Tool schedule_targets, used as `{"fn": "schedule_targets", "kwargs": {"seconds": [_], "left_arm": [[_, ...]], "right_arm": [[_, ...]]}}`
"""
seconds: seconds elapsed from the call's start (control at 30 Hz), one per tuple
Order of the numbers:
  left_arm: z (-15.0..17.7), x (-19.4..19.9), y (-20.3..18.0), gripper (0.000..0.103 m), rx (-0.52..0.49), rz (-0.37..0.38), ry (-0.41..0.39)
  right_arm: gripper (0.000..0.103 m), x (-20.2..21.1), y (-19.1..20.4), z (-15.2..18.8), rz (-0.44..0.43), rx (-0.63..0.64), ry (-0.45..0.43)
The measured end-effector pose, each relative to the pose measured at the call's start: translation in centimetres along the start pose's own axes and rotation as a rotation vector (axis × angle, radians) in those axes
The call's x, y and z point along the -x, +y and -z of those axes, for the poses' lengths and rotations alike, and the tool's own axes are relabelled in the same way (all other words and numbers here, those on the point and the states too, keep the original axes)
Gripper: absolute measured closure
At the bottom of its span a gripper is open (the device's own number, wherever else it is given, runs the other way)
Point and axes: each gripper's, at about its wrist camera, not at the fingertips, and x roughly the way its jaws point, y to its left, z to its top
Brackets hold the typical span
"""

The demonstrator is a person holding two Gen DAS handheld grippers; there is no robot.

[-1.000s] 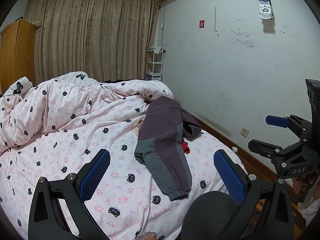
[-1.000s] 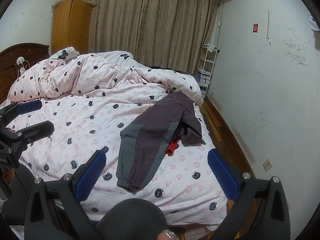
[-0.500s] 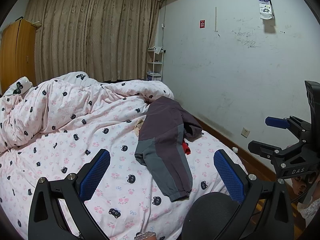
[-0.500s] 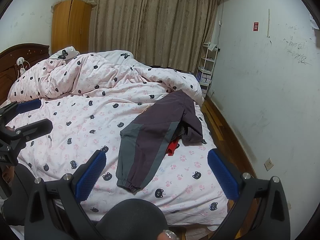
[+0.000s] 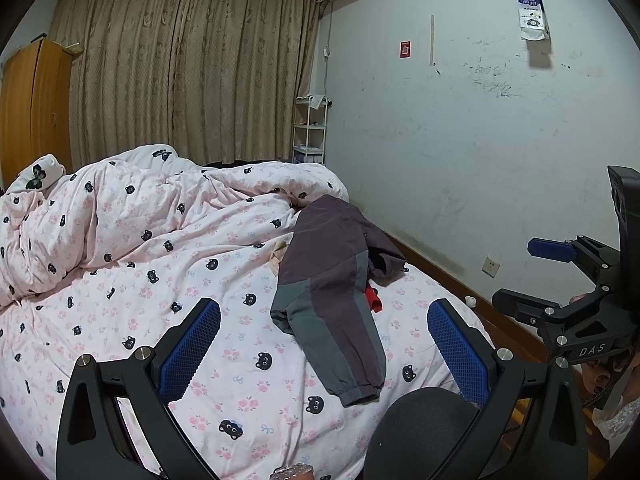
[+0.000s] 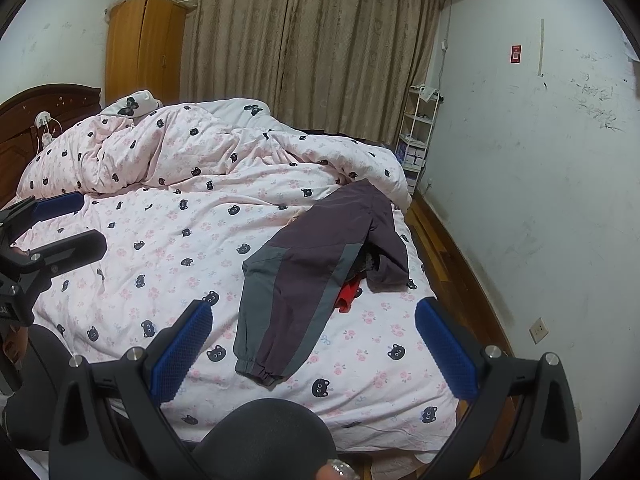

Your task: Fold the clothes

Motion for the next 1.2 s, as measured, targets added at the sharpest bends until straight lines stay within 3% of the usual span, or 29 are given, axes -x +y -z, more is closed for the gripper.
{"fn": "schedule_targets", "kwargs": {"seconds": [1.2], "left_arm": [[-0.7,-3.6,-0.2,0.000,0.007,0.008,0.031]], "right_arm": [[0.000,-4.0,-2.2,-1.2,0.006,0.003,0.018]]}}
